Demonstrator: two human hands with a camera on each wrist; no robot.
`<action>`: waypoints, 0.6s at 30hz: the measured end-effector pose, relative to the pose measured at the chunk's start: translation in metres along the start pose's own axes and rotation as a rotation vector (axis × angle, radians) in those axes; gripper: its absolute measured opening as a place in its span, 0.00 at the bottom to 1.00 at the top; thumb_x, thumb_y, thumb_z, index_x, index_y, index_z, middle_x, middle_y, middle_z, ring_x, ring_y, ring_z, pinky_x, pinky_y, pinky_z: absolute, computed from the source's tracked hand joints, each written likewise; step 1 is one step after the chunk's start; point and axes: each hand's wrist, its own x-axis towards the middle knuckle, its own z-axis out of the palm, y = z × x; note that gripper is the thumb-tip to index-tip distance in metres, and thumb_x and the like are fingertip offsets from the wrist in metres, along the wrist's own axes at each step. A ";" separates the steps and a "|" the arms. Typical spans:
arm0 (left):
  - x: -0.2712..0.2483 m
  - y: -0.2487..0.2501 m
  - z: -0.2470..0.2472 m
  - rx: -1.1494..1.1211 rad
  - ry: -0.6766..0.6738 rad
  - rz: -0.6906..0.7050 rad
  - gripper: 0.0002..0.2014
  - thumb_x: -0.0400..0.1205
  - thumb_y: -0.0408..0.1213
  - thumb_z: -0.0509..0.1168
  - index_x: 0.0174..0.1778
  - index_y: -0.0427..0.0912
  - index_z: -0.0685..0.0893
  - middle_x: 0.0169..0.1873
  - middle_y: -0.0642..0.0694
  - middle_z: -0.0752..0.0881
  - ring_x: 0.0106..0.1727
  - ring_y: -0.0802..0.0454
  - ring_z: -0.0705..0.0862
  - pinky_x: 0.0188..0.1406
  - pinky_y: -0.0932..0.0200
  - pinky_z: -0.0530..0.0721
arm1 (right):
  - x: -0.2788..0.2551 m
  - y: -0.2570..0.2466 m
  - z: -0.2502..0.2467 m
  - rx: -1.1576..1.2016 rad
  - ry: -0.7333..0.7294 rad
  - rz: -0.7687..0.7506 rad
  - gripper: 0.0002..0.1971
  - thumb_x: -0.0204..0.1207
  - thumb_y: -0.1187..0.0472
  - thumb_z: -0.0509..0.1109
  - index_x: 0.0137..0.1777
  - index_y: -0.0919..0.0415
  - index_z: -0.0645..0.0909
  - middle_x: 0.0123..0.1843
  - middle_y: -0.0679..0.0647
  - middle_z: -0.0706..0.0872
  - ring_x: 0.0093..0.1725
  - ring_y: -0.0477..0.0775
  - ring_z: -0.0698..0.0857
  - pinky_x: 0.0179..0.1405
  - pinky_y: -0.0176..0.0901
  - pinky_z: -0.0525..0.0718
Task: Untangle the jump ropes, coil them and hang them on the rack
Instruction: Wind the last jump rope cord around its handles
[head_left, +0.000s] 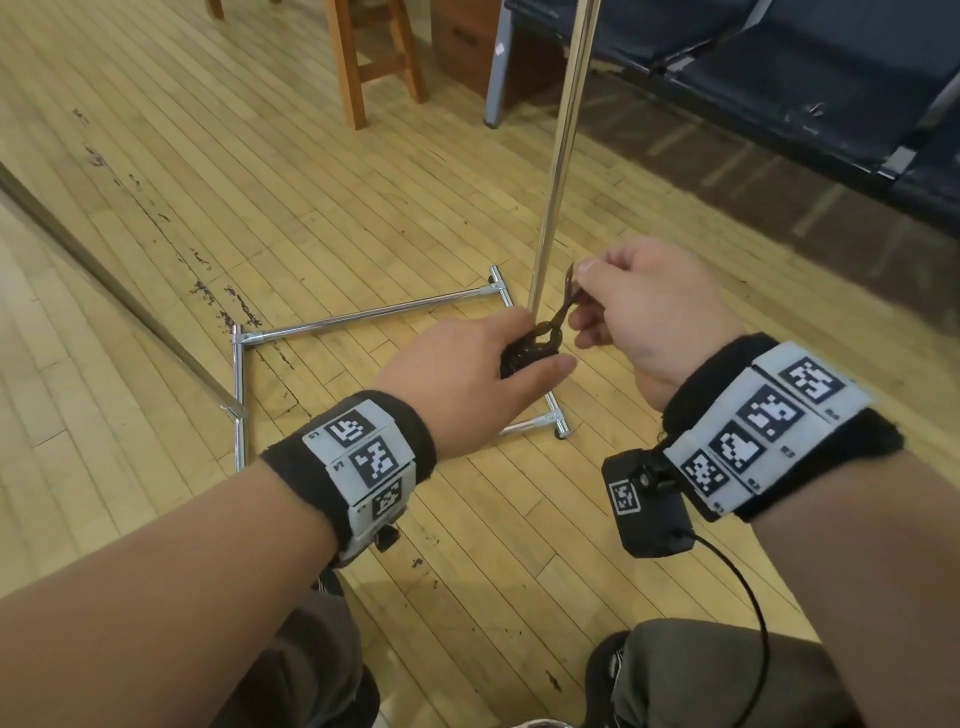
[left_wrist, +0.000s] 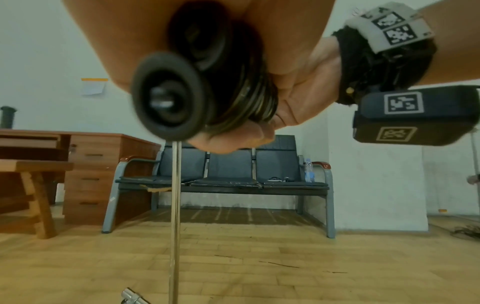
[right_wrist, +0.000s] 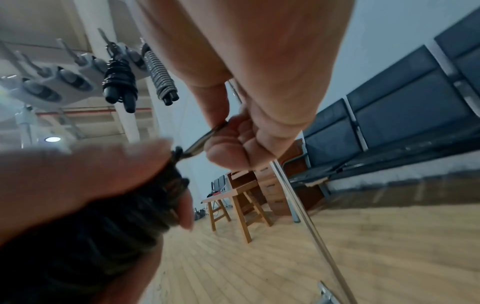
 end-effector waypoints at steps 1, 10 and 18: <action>-0.001 -0.001 0.001 0.008 -0.018 -0.008 0.19 0.85 0.71 0.58 0.45 0.59 0.76 0.30 0.57 0.84 0.30 0.62 0.82 0.27 0.59 0.77 | 0.000 0.001 0.001 0.026 -0.059 0.041 0.05 0.87 0.61 0.68 0.50 0.59 0.84 0.41 0.55 0.89 0.33 0.47 0.88 0.36 0.44 0.89; 0.006 -0.002 0.008 0.018 -0.062 0.044 0.10 0.88 0.59 0.63 0.50 0.58 0.79 0.37 0.57 0.84 0.37 0.63 0.80 0.30 0.61 0.71 | -0.002 0.013 0.002 -0.134 -0.310 0.074 0.04 0.86 0.62 0.66 0.51 0.57 0.83 0.22 0.45 0.76 0.19 0.46 0.71 0.16 0.38 0.68; 0.017 -0.003 0.014 0.029 -0.087 -0.064 0.12 0.85 0.56 0.64 0.39 0.55 0.76 0.32 0.54 0.84 0.32 0.58 0.82 0.25 0.60 0.71 | -0.009 0.005 0.009 -0.251 -0.081 -0.151 0.07 0.86 0.61 0.64 0.52 0.52 0.84 0.30 0.46 0.81 0.31 0.50 0.80 0.36 0.59 0.84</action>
